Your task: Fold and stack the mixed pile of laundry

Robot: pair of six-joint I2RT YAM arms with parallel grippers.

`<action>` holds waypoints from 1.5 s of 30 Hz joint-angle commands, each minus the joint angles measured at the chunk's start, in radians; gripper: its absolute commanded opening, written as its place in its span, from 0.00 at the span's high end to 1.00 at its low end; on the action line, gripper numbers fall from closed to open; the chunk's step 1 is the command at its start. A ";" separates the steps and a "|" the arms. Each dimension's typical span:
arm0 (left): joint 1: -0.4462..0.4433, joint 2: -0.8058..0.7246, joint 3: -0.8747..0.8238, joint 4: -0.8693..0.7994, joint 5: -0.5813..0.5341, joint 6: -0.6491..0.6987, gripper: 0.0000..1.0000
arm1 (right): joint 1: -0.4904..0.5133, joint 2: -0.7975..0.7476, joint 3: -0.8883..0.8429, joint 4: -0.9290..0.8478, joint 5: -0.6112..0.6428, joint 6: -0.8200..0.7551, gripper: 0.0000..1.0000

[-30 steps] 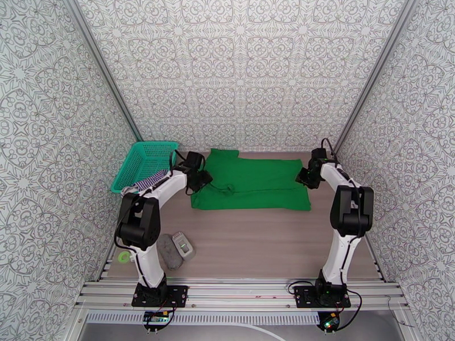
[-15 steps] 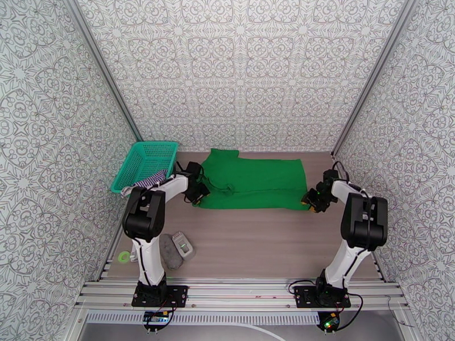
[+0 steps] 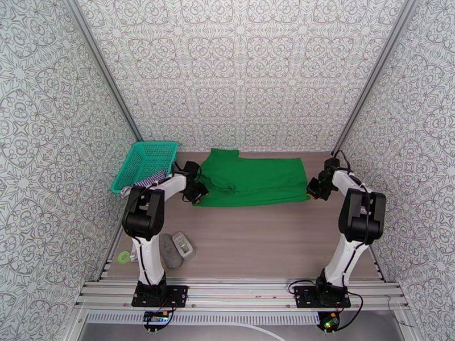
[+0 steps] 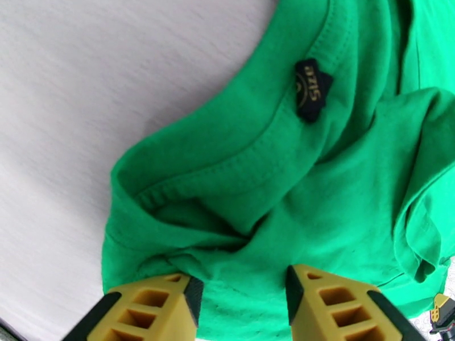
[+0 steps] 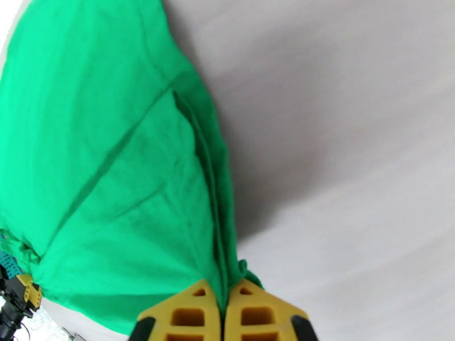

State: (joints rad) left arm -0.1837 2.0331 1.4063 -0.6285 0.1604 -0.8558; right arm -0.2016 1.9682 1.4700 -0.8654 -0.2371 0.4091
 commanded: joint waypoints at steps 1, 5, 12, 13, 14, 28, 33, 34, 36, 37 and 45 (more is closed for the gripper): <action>0.030 0.060 -0.024 -0.002 -0.042 0.021 0.54 | -0.001 -0.027 0.022 -0.157 0.152 -0.038 0.67; 0.035 0.031 -0.022 -0.012 -0.045 0.034 0.53 | -0.002 -0.055 -0.005 -0.175 0.239 -0.058 0.56; 0.022 -0.066 0.036 -0.100 -0.084 0.094 0.46 | 0.027 -0.084 0.042 -0.159 0.123 -0.047 0.54; 0.012 -0.075 0.059 -0.115 -0.091 0.112 0.46 | 0.044 -0.084 0.046 -0.150 0.104 -0.040 0.53; -0.003 -0.077 0.087 -0.123 -0.091 0.133 0.47 | 0.068 -0.079 0.049 -0.138 0.083 -0.031 0.54; -0.071 0.240 0.316 0.010 -0.021 0.197 0.61 | 0.188 0.232 0.173 0.091 0.041 0.113 0.63; -0.074 0.141 0.086 0.090 -0.017 0.143 0.61 | 0.188 0.198 0.047 0.132 0.066 0.139 0.63; -0.075 0.122 0.045 0.096 -0.016 0.136 0.61 | 0.187 0.182 0.022 0.135 0.073 0.140 0.63; -0.081 0.070 -0.046 0.102 -0.024 0.126 0.61 | 0.186 0.148 -0.034 0.134 0.084 0.139 0.62; -0.085 0.052 -0.078 0.099 -0.025 0.122 0.61 | 0.186 0.132 -0.057 0.131 0.088 0.137 0.62; -0.137 -0.117 -0.313 0.071 -0.041 0.056 0.61 | 0.186 -0.027 -0.293 0.190 0.010 0.172 0.62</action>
State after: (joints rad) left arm -0.2893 1.9148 1.1862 -0.4080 0.1329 -0.7486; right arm -0.0166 1.9446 1.2709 -0.5980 -0.2085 0.5453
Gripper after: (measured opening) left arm 0.391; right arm 0.382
